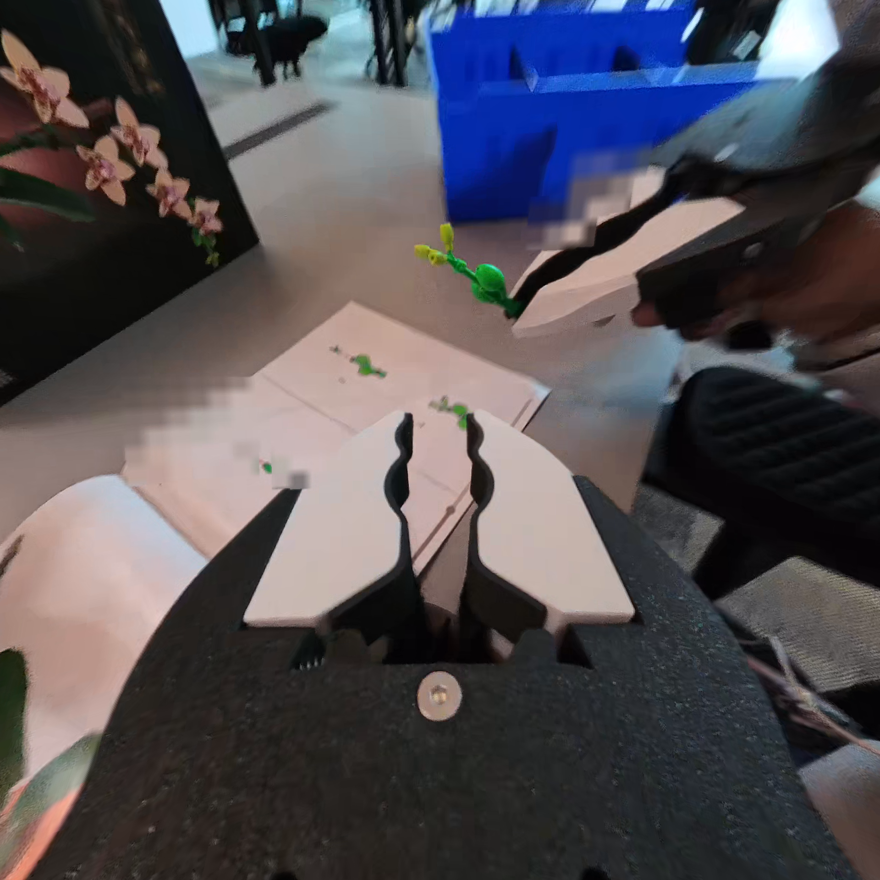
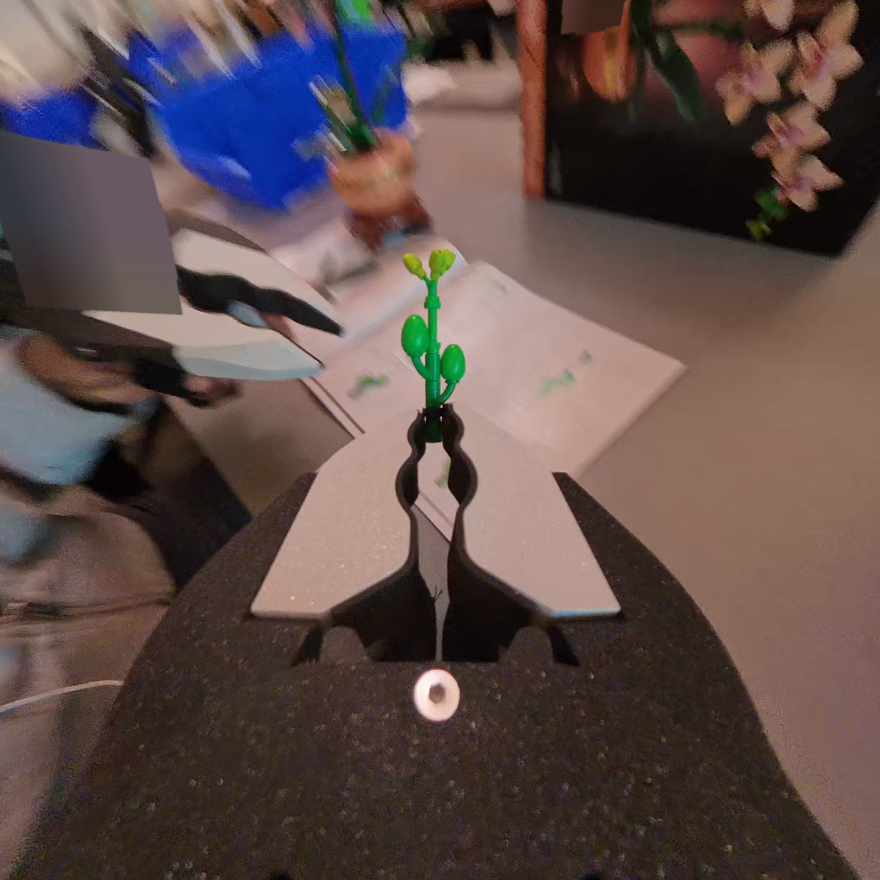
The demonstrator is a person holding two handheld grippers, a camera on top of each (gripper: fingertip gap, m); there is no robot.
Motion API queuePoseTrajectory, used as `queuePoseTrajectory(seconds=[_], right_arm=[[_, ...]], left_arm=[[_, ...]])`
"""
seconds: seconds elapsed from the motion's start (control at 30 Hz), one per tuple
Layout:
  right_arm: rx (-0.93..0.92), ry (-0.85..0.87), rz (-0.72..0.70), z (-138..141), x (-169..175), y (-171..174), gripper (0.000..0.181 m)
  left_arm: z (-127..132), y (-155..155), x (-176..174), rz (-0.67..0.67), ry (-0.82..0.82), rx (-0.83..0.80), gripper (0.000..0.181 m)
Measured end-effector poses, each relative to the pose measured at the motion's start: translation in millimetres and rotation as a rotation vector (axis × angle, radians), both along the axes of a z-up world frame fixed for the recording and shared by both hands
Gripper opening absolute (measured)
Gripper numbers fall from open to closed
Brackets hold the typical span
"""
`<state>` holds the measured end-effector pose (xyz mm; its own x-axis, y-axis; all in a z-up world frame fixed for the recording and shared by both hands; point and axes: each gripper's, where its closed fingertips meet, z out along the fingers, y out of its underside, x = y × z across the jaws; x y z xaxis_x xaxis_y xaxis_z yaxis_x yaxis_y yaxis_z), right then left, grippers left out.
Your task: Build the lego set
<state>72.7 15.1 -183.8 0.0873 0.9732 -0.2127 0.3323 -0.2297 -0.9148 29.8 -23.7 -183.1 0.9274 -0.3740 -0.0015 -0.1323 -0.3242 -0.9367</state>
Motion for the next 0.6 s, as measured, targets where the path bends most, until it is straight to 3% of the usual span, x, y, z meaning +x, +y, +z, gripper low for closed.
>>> queuePoseTrajectory(seconds=[0.17,0.27,0.47,0.6], right_arm=[[-0.288,0.396,0.282,53,-11,-34,0.006],[-0.419,0.554,0.472,77,-12,-56,0.006],[-0.495,0.604,0.622,87,-24,-74,0.006],[-0.537,0.603,0.735,89,-24,-85,0.006]], left_arm=[[57,-12,8,-0.228,-0.402,0.220,0.021],[66,-13,14,-0.309,-0.459,0.220,0.022],[90,-25,25,-0.448,-0.586,0.287,0.022],[96,-33,26,-0.552,-0.683,0.246,0.023]])
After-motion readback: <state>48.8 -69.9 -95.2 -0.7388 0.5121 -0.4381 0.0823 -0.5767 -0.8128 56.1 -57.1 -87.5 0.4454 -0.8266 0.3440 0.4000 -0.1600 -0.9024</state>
